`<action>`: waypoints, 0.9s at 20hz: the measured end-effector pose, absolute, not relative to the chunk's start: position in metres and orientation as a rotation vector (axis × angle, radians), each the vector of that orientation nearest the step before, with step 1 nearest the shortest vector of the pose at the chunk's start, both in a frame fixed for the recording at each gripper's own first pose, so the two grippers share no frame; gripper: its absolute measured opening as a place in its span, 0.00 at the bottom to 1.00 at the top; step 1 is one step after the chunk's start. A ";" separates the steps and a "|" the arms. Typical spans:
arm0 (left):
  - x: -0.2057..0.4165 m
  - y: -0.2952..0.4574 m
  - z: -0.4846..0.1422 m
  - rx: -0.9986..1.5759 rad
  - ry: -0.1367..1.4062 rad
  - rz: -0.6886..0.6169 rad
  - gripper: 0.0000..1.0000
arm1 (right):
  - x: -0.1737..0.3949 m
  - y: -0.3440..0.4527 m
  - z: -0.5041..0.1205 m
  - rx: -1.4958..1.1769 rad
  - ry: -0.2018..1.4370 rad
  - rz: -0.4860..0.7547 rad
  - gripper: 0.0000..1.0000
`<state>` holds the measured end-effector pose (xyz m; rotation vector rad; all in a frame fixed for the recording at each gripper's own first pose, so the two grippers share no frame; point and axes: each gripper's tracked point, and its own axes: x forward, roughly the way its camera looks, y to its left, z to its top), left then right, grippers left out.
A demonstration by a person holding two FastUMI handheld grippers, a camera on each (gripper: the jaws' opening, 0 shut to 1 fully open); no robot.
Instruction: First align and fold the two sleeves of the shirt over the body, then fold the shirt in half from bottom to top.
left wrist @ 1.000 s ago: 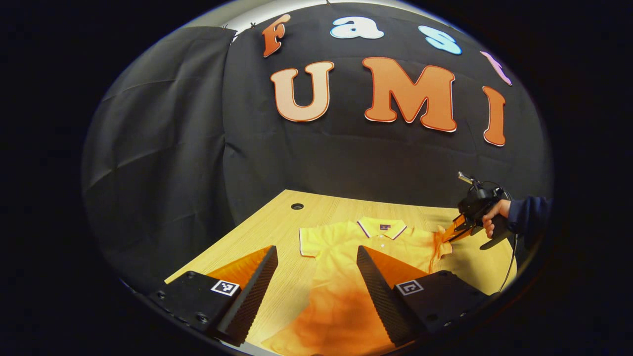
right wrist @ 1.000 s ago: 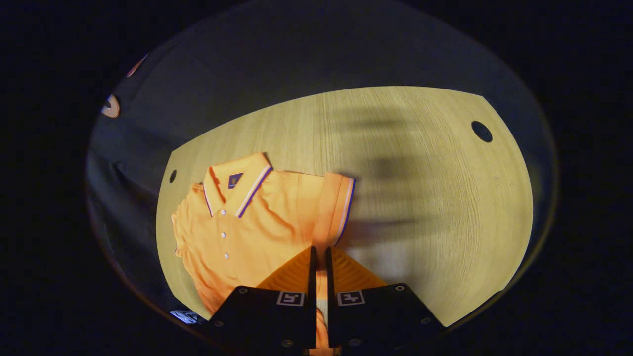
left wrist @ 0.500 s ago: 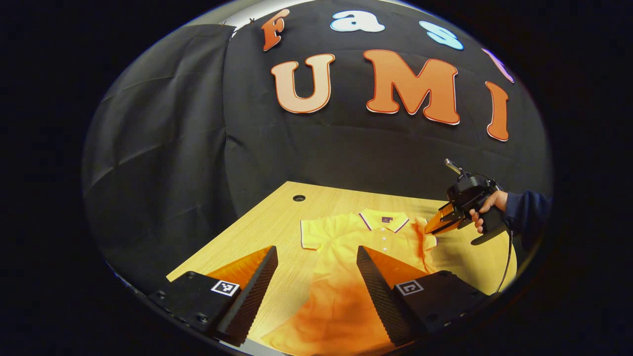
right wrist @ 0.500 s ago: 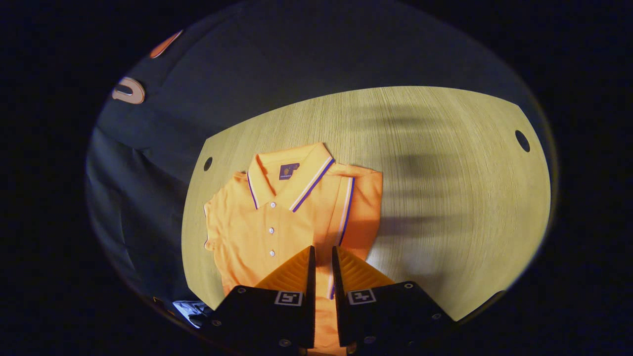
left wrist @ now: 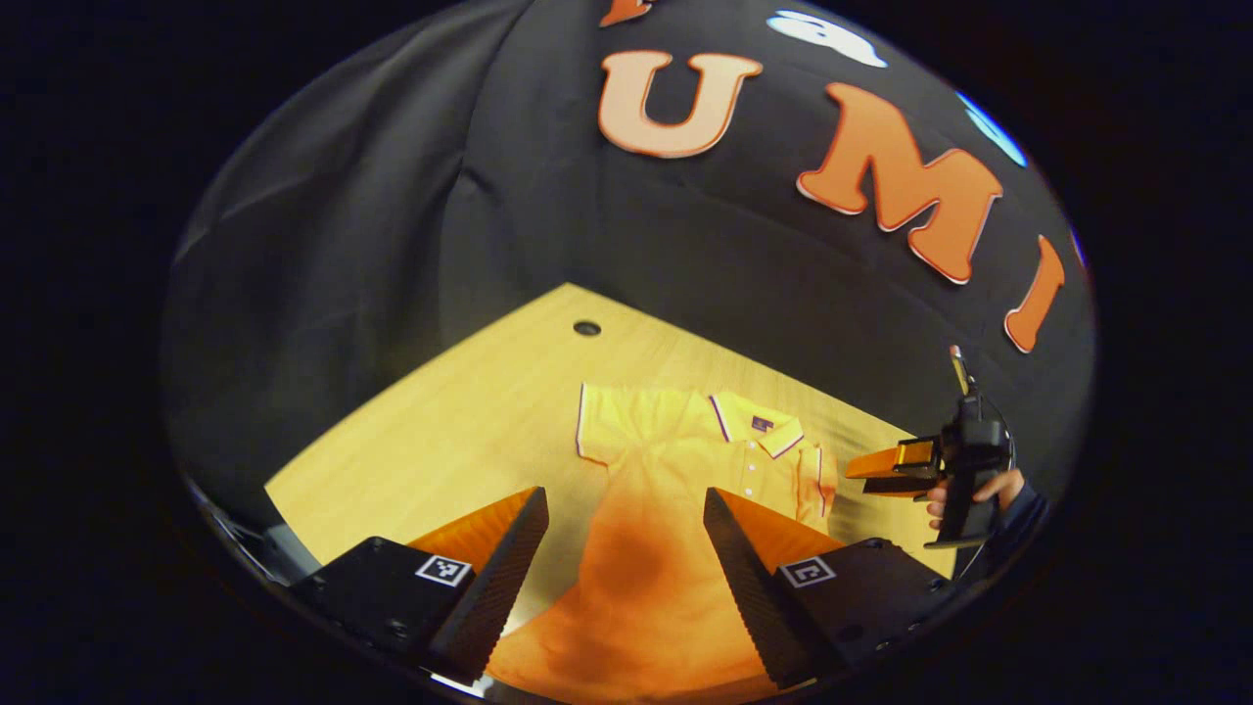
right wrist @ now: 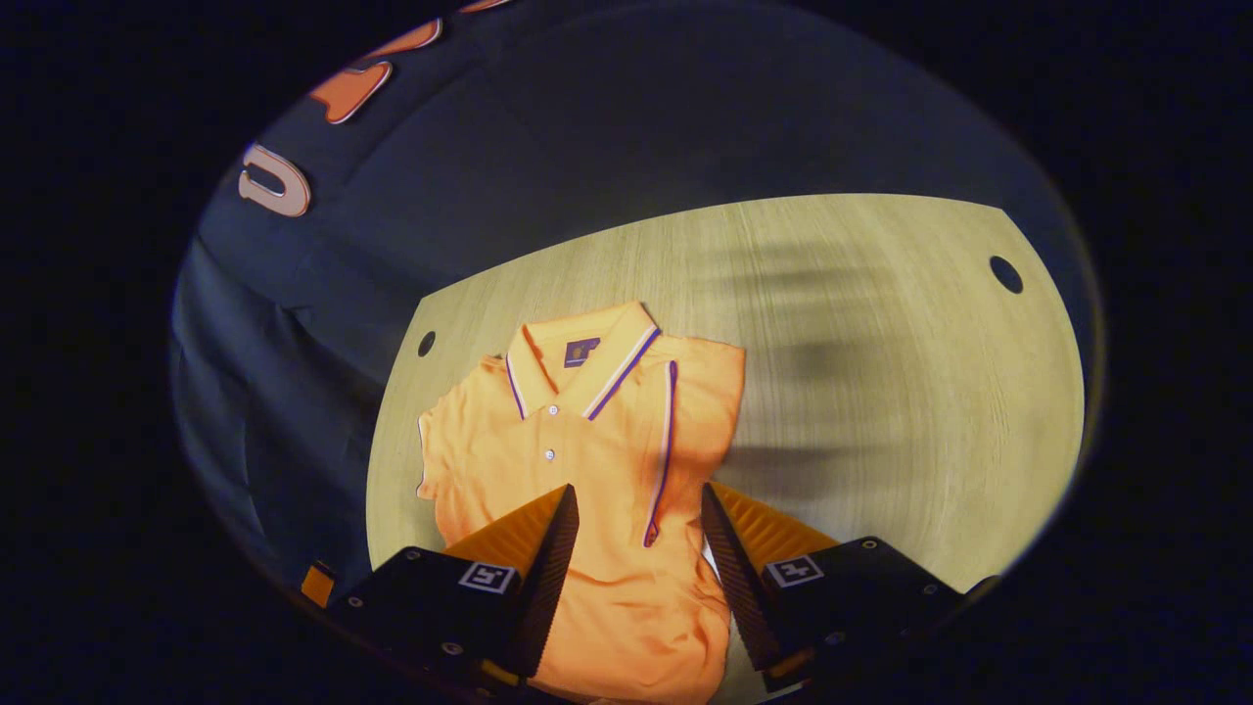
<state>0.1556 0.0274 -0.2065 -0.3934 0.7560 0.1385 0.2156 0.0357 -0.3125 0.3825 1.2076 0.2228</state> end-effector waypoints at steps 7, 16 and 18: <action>0.205 0.064 -0.275 -0.325 1.028 0.105 0.96 | 0.167 0.001 -0.282 0.389 1.119 0.077 0.92; 0.288 0.084 -0.326 -0.318 1.224 0.061 0.96 | 0.080 -0.036 -0.272 0.374 1.043 -0.165 0.98; 0.302 0.089 -0.338 -0.297 1.257 0.050 0.96 | 0.055 -0.037 -0.273 0.382 1.041 -0.219 0.99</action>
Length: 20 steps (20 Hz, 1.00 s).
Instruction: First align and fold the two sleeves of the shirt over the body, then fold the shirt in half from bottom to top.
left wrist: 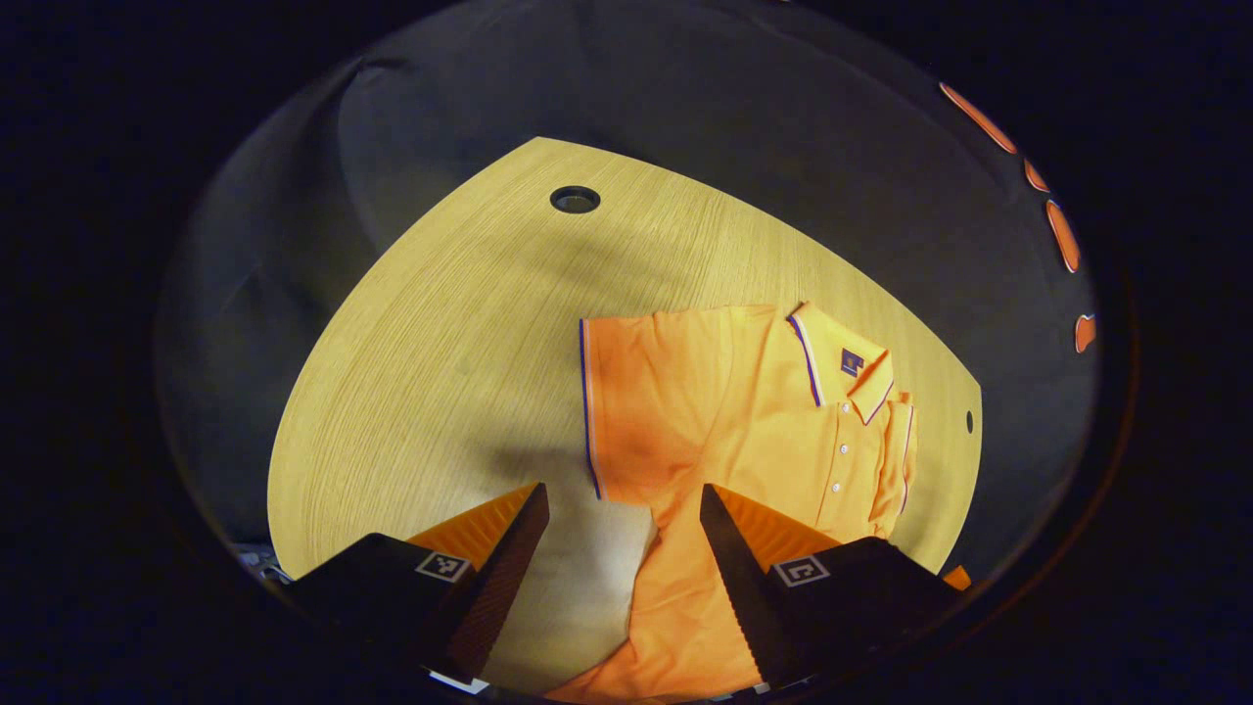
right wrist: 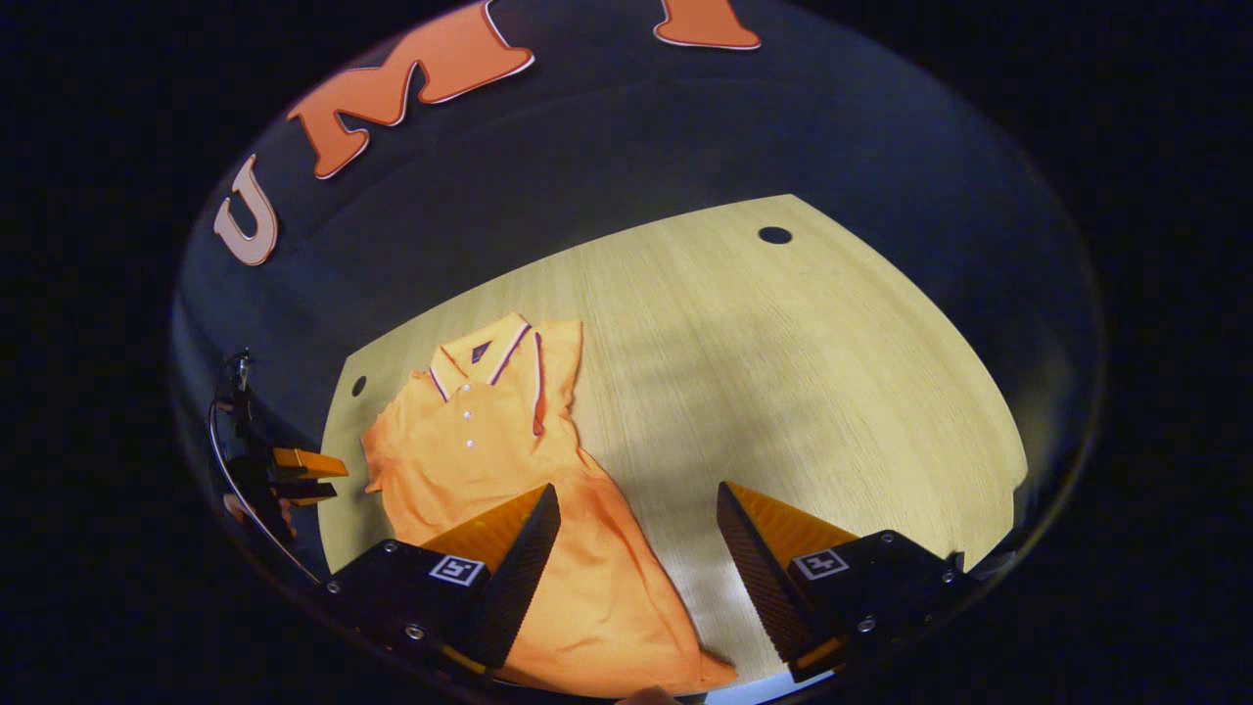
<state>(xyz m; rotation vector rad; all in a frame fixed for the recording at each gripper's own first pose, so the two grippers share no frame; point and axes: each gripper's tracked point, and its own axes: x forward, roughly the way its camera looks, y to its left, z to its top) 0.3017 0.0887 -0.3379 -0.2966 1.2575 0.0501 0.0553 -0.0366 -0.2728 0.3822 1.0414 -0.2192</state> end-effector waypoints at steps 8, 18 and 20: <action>0.323 0.100 -0.382 -0.160 1.379 0.043 0.95 | -0.006 -0.024 -0.268 0.380 1.038 -0.299 0.98; 0.341 0.089 -0.403 -0.086 1.393 0.086 0.68 | -0.023 0.000 -0.265 0.419 1.030 -0.273 0.99; 0.346 0.088 -0.403 -0.088 1.382 0.068 0.59 | -0.025 0.002 -0.269 0.420 1.042 -0.264 0.99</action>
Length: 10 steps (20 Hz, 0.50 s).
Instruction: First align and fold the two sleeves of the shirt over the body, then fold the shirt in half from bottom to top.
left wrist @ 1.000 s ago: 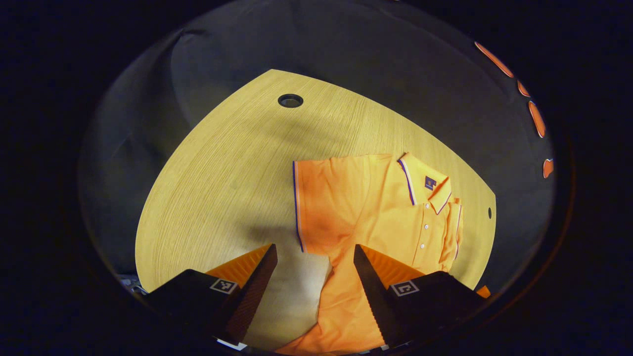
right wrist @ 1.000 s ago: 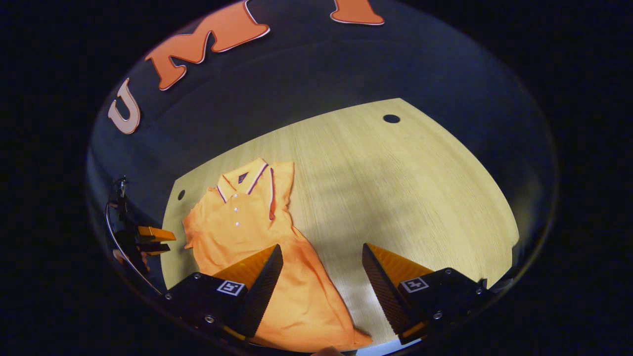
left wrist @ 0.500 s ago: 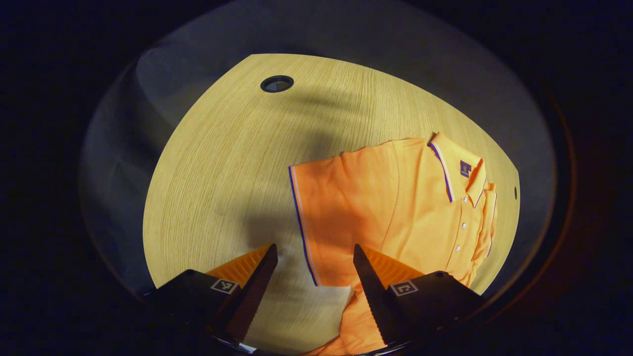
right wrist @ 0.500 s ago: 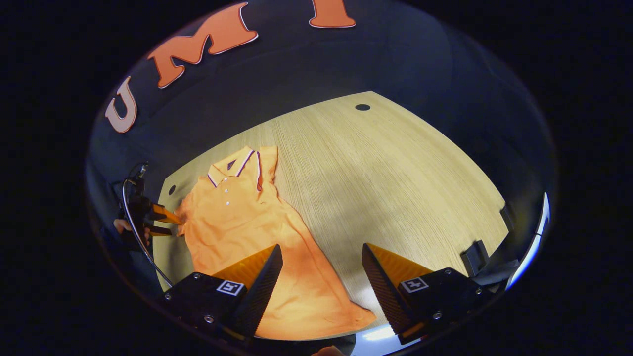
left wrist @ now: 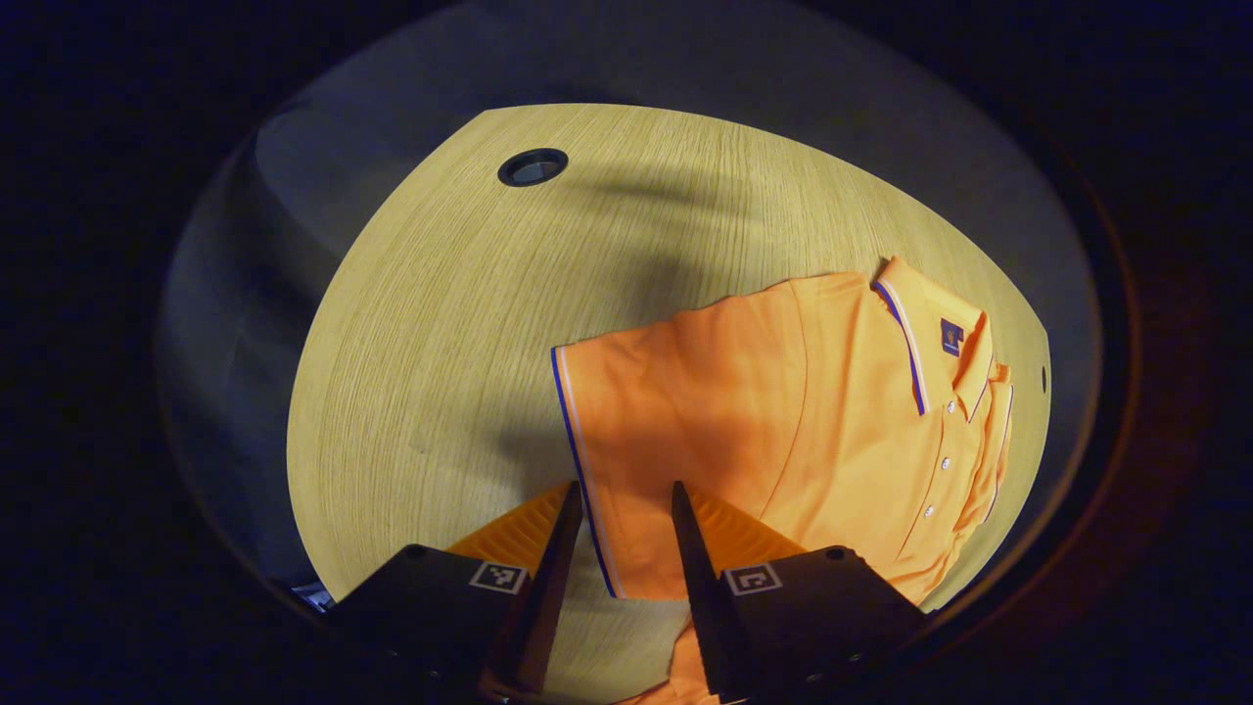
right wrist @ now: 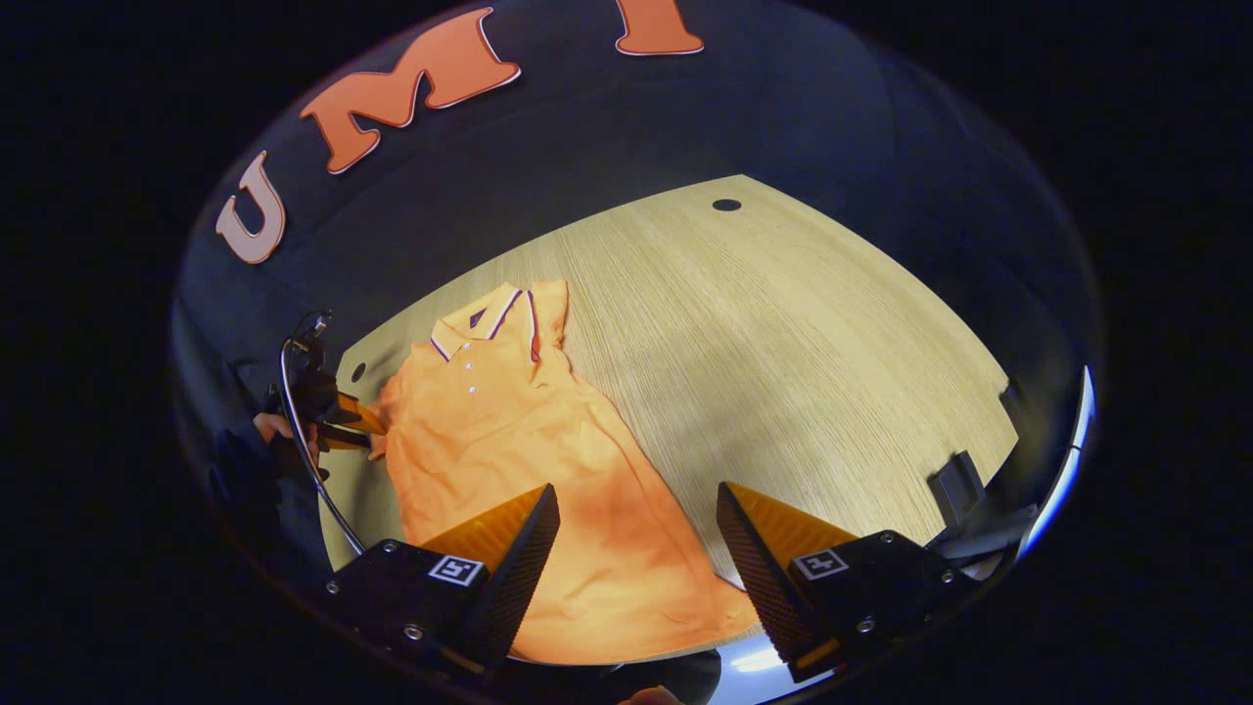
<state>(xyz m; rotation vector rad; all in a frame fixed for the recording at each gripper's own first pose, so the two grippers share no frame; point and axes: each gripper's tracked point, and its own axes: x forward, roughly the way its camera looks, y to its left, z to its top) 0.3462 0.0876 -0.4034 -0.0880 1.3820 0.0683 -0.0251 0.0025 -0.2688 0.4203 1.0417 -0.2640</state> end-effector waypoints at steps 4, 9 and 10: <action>0.346 0.080 -0.398 -0.179 1.341 -0.010 0.14 | -0.027 0.000 -0.268 0.423 1.027 -0.254 0.99; 0.362 0.059 -0.362 -0.144 1.222 -0.109 0.13 | -0.038 -0.009 -0.271 0.443 1.028 -0.272 0.99; 0.365 0.052 -0.355 -0.127 1.202 -0.131 0.14 | -0.039 -0.012 -0.272 0.450 1.027 -0.278 0.99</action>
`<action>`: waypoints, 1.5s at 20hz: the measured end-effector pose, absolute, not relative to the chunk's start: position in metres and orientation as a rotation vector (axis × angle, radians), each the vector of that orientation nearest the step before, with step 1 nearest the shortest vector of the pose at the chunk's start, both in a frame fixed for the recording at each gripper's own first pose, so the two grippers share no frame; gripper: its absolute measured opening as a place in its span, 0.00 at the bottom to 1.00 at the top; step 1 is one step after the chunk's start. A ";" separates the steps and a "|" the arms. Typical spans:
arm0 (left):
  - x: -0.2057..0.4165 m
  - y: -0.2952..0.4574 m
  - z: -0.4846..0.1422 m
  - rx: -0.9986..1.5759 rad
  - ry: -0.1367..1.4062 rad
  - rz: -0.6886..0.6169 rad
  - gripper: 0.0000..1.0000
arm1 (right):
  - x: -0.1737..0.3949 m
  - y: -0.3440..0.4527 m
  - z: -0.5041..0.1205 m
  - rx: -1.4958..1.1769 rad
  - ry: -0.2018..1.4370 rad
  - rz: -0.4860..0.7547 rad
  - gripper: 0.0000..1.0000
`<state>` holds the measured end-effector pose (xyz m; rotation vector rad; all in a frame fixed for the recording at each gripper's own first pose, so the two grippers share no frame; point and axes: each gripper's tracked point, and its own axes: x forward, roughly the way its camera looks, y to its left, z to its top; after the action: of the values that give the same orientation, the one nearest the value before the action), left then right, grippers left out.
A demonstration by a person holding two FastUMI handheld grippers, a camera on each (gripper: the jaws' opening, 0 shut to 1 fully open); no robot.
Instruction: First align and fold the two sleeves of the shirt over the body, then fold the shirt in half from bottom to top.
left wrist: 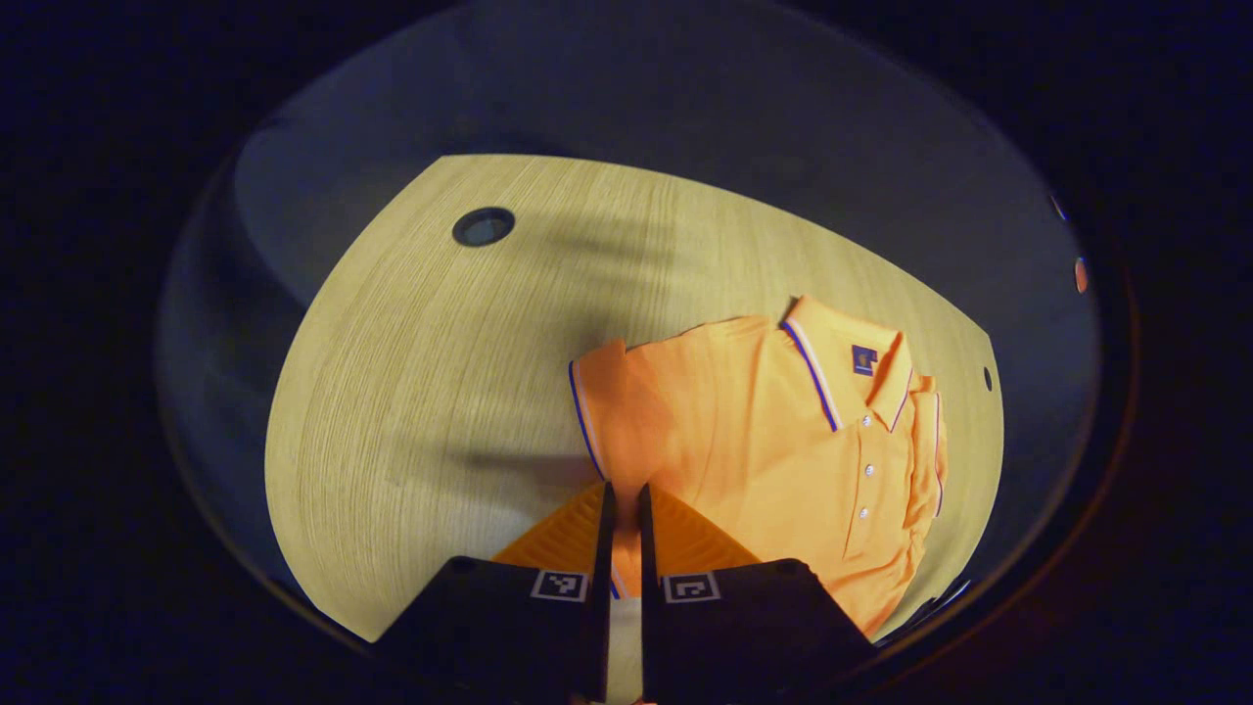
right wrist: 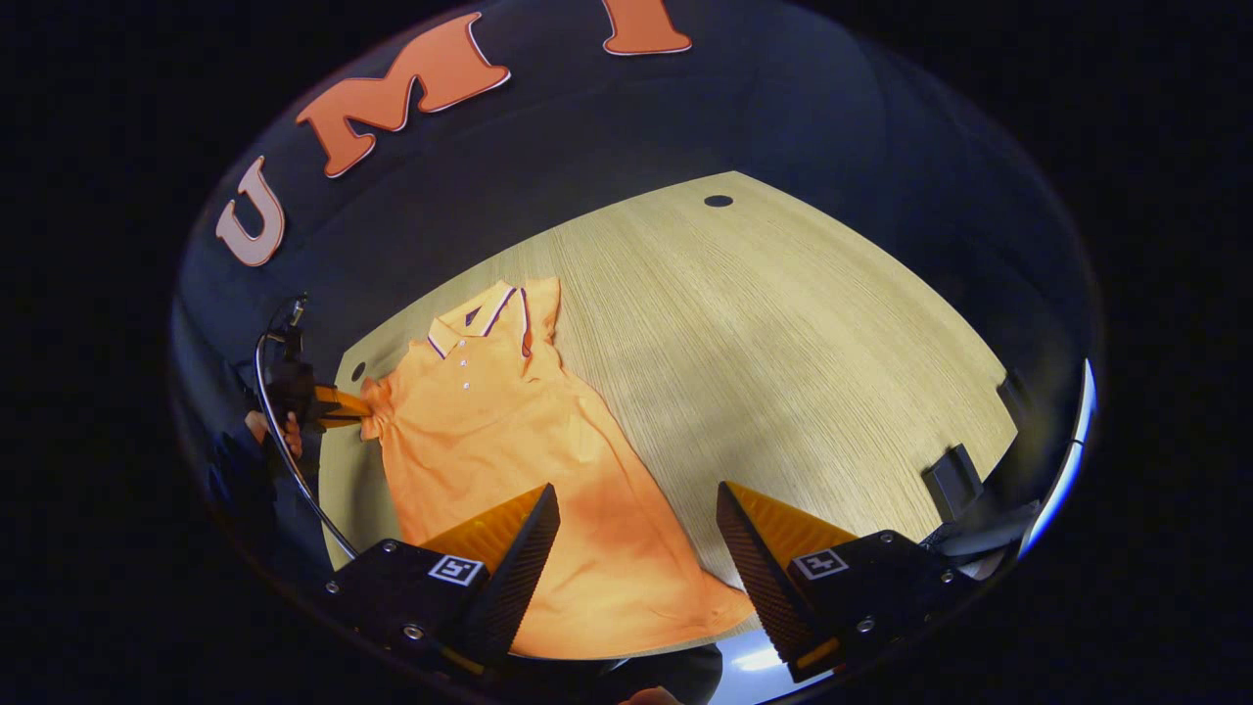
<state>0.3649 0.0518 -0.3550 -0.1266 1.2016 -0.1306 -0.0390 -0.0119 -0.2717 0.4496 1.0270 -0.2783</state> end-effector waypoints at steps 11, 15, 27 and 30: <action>0.375 -0.040 -0.350 0.024 1.185 -0.322 0.14 | -0.069 -0.025 -0.274 0.479 1.021 -0.347 0.99; 0.371 -0.074 -0.360 -0.007 1.205 -0.394 0.14 | -0.086 -0.023 -0.279 0.492 1.044 -0.370 0.99; 0.312 -0.090 -0.321 -0.129 1.157 -0.410 0.96 | -0.064 -0.036 -0.278 0.415 1.035 -0.210 0.99; 0.278 -0.077 -0.311 -0.146 1.151 -0.371 0.96 | -0.060 -0.036 -0.286 0.371 1.050 -0.141 0.99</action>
<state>0.2784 -0.0773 -0.3110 -0.1464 1.1510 -0.3709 -0.0596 -0.0362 -0.2859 0.3709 1.0503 -0.1412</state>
